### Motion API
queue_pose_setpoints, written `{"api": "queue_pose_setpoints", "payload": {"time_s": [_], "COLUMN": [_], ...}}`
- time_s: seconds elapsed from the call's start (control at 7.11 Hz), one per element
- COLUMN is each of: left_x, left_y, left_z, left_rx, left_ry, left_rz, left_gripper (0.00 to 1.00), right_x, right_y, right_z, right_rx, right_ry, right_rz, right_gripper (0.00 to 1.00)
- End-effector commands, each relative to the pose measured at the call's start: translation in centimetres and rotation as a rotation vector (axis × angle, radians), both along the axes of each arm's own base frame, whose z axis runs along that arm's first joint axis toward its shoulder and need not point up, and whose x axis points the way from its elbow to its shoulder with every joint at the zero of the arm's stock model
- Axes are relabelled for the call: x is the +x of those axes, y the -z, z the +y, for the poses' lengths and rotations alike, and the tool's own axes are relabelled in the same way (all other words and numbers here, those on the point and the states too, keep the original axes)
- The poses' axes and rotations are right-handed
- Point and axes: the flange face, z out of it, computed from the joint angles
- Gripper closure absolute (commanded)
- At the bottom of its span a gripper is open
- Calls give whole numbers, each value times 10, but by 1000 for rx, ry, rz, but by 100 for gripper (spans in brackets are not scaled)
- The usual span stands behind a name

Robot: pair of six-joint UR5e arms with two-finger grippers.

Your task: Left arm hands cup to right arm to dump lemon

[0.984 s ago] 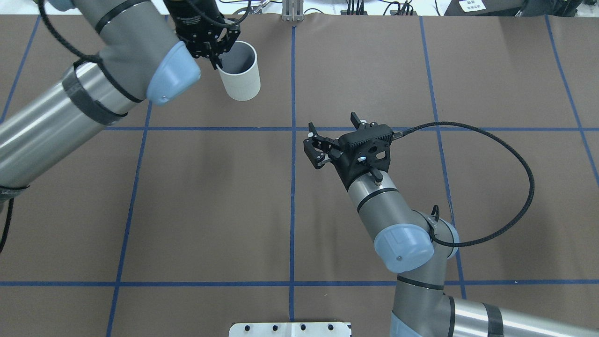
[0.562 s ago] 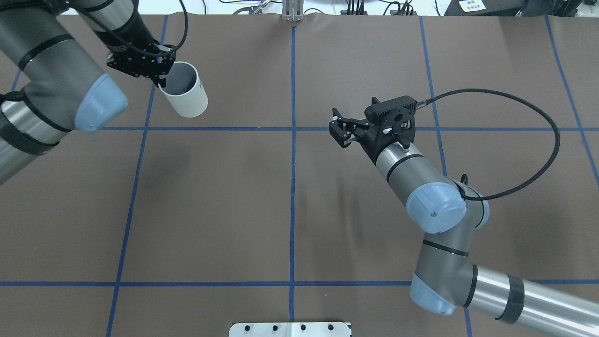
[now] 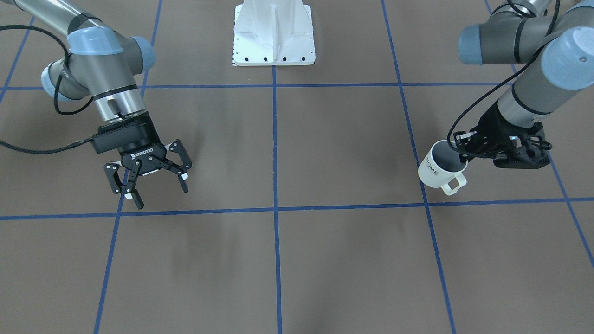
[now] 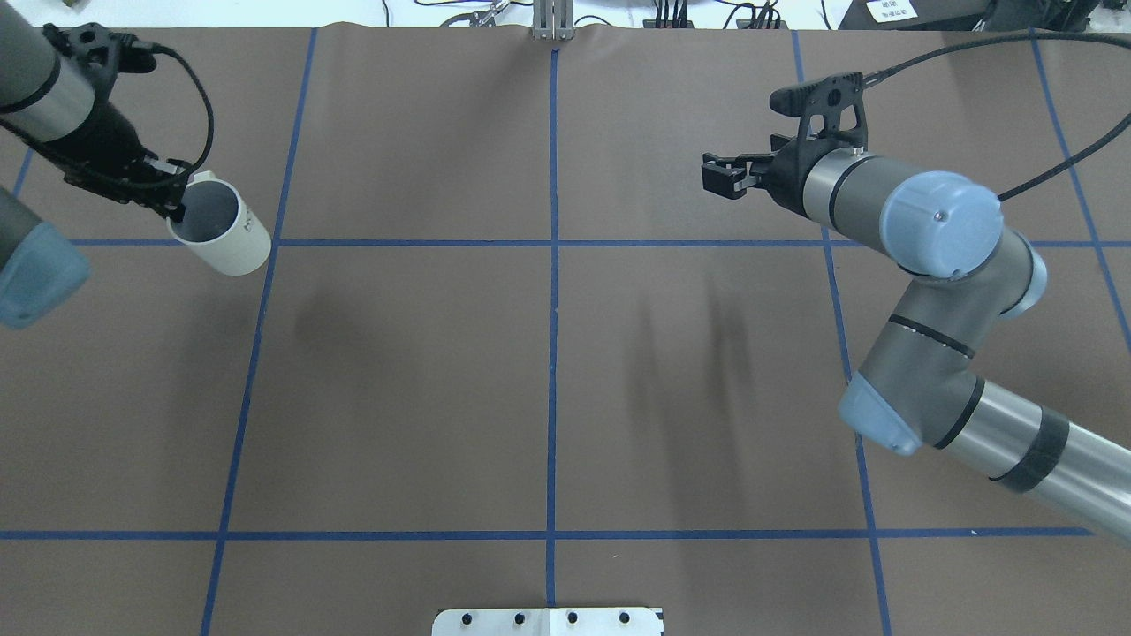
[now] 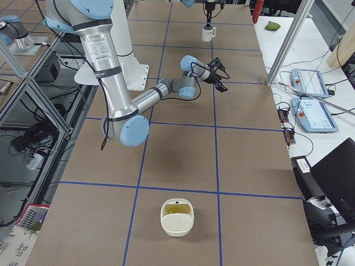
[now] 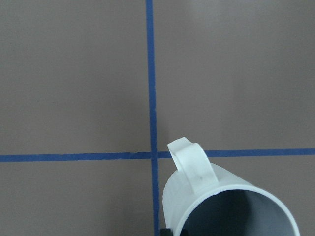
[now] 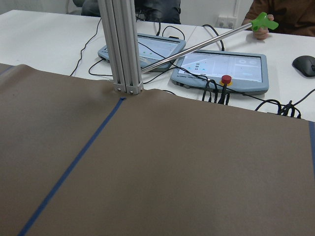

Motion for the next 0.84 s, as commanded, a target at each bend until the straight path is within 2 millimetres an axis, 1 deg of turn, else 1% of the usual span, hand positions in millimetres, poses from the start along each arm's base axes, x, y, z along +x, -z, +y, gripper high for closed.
{"api": "queue_pose_setpoints", "payload": {"time_s": [0.0,0.14,0.28,0.42,0.56,0.7], "left_x": [-33,-42,-48,-50,-53,-54], "left_y": [-56,-82,-103,-108,-119,-123], "left_z": [34,51,63,64,70,72], "left_rx": [14,38,51,46,26,15], "left_ry": [-46,-62,-67,-66,-66,-65], "left_rz": [-29,-21,-16,-21,-31,-36], "left_gripper": [100,100,100,100,100,100], "right_x": [71,99,140,188,225,242], "right_y": [-38,-59,-78,-92,-121,-144], "right_z": [-25,-25,-30,-39,-35,-15], "right_rx": [-157,-211,-250,-254,-281,-347], "right_ry": [157,198,211,269,323,336], "right_rz": [-22,-20,-12,35,88,121], "right_gripper": [7,7,6,3,2,1]}}
